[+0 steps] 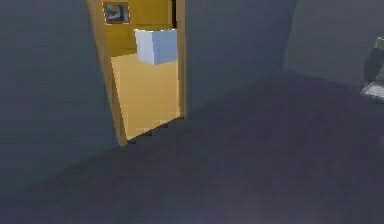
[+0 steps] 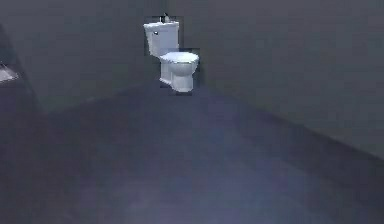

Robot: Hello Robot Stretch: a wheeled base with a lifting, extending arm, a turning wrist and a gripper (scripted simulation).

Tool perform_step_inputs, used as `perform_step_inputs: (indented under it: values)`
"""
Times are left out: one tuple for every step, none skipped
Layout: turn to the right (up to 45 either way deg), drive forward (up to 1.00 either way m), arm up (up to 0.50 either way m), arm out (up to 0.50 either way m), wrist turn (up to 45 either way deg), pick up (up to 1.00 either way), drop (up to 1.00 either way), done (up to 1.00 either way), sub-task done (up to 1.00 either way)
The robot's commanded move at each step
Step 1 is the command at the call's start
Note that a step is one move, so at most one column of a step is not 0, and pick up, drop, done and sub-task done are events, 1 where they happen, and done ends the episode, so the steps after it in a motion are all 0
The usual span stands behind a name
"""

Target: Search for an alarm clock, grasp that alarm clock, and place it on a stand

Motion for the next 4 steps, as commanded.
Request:
perform_step_inputs:
  values:
    - [0.0, 1.00, 0.00, 0.00, 0.0, 0.00, 0.00, 0.00, 0.00]
    - [0.0, 1.00, 0.00, 0.00, 0.0, 0.00, 0.00, 0.00, 0.00]
    - [-42.0, 0.00, 0.00, 0.00, 0.0, 0.00, 0.00, 0.00, 0.00]
    - [-3.0, 0.00, 0.00, 0.00, 0.0, 0.00, 0.00, 0.00, 0.00]
